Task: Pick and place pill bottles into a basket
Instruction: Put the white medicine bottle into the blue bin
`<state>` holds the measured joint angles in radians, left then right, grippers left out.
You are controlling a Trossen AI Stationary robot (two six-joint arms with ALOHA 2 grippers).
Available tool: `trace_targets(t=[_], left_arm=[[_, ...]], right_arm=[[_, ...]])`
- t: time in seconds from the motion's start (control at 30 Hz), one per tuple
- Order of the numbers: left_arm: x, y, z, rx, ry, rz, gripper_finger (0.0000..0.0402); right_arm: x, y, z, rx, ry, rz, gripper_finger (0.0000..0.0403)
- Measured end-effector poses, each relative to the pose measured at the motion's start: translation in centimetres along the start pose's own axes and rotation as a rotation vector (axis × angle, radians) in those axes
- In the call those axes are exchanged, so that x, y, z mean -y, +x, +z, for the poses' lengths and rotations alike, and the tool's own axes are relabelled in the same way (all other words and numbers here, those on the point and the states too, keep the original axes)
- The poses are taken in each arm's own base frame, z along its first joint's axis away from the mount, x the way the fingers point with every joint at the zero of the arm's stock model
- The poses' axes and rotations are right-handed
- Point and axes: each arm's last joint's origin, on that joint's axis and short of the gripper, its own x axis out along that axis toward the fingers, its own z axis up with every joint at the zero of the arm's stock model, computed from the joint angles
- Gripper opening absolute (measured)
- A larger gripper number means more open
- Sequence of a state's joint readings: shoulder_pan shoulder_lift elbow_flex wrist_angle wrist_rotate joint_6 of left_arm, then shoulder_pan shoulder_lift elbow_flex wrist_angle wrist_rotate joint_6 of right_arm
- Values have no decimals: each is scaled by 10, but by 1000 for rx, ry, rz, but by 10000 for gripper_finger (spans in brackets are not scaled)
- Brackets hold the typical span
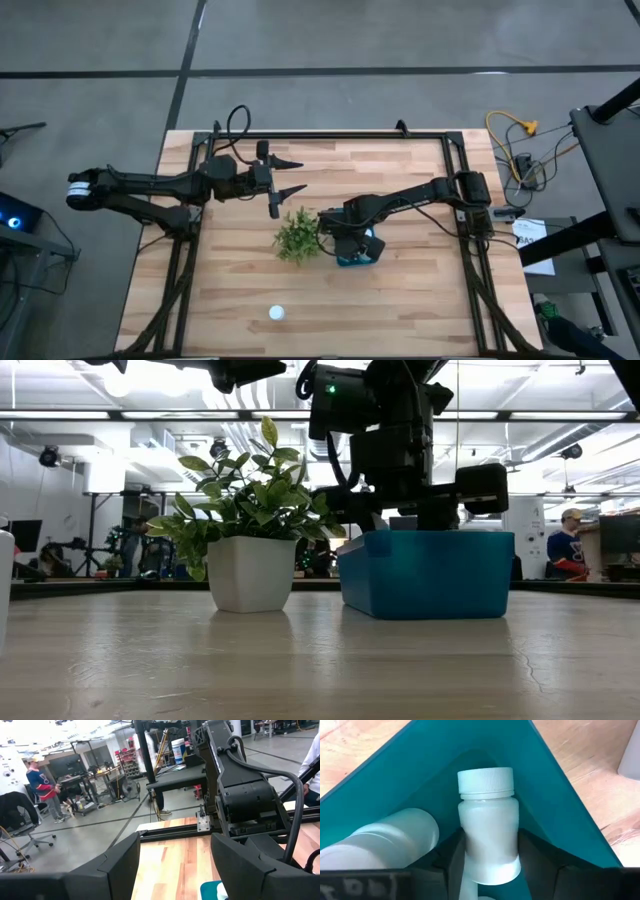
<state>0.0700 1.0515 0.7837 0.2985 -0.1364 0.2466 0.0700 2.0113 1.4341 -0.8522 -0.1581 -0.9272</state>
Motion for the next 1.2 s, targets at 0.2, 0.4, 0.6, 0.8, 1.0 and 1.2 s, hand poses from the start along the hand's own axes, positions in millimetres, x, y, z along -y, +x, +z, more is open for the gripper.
trace_targets(t=[0.2, 0.4, 0.6, 0.8, 1.0, 1.2], left_arm=[[0, 0, 0, 0, 0, 0, 226], [1, 2, -1, -6, 1, -1, 226], [1, 2, -2, -7, 1, -2, 226], [0, 2, 0, 9, 1, 2, 226], [0, 2, 0, 7, 4, 1, 226], [1, 2, -1, -3, 52, -1, 226]], right_arm=[[2, -4, 2, 1, 6, -8, 137], [3, -10, 4, -5, 9, -1, 136], [5, -27, 9, -14, 14, 12, 135], [7, -47, 14, -29, 17, 21, 134], [9, -67, 16, -113, 45, -26, 134], [12, -87, 18, -122, 134, -39, 134]])
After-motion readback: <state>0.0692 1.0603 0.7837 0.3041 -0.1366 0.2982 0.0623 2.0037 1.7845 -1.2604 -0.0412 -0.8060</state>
